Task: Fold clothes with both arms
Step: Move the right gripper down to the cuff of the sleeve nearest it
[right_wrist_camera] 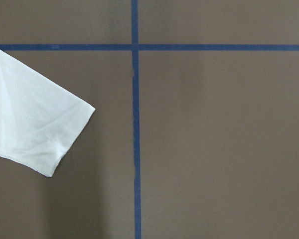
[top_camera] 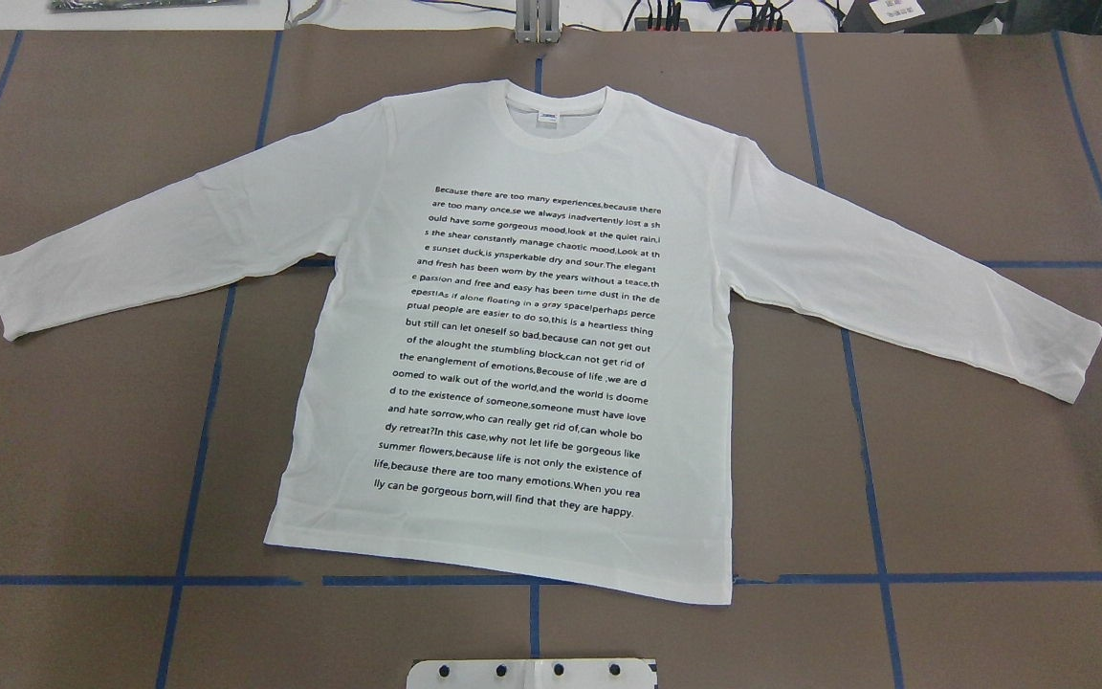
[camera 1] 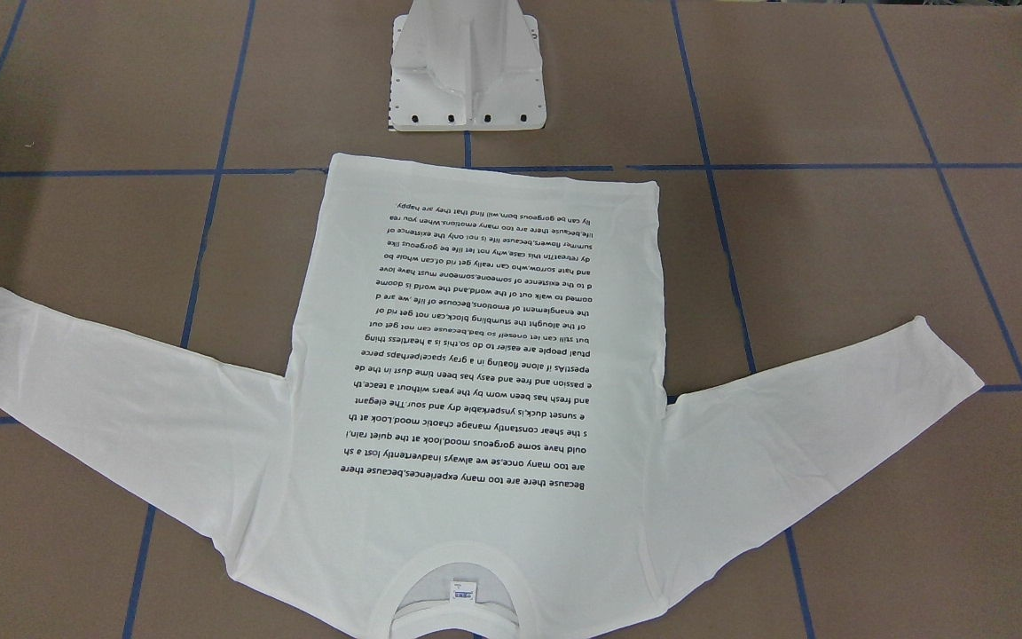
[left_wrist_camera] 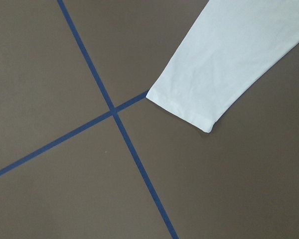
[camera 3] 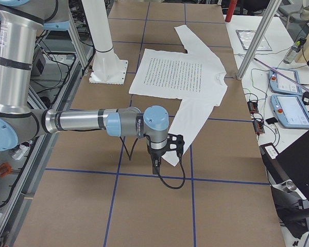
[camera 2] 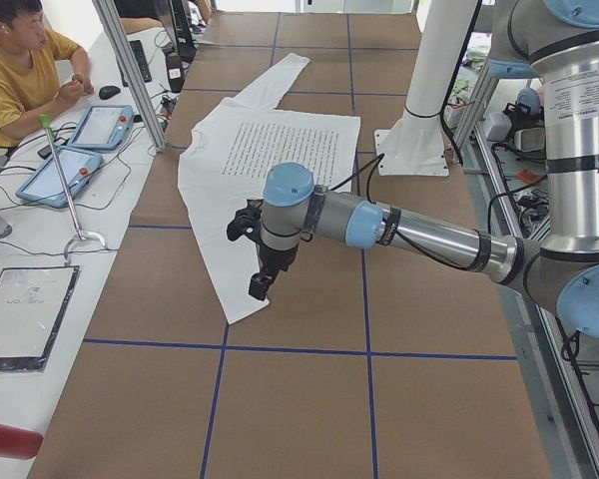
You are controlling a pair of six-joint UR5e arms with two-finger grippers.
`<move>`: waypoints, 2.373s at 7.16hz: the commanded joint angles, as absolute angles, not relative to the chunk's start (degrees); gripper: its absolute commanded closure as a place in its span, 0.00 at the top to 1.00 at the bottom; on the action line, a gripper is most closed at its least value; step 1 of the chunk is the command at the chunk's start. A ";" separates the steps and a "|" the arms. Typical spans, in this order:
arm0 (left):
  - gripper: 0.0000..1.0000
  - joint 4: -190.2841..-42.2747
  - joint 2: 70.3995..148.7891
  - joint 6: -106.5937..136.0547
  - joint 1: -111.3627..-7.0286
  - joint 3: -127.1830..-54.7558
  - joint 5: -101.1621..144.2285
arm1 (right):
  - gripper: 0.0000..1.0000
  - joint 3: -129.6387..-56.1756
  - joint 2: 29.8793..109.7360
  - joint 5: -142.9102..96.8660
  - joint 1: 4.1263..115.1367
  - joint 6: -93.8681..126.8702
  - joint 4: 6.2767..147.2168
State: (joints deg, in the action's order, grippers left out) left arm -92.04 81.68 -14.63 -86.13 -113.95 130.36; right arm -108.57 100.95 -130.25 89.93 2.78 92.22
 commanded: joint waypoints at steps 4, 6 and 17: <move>1.00 -100.78 85.08 -9.14 -86.57 -113.03 130.78 | 1.00 -108.38 94.57 -129.99 89.91 3.26 85.73; 1.00 -100.99 84.82 -9.23 -86.57 -113.03 130.96 | 1.00 -107.58 96.33 -129.64 82.84 17.03 78.52; 1.00 -101.07 84.29 -9.32 -86.66 -113.64 131.04 | 0.63 -90.44 106.88 -103.20 51.16 64.34 28.04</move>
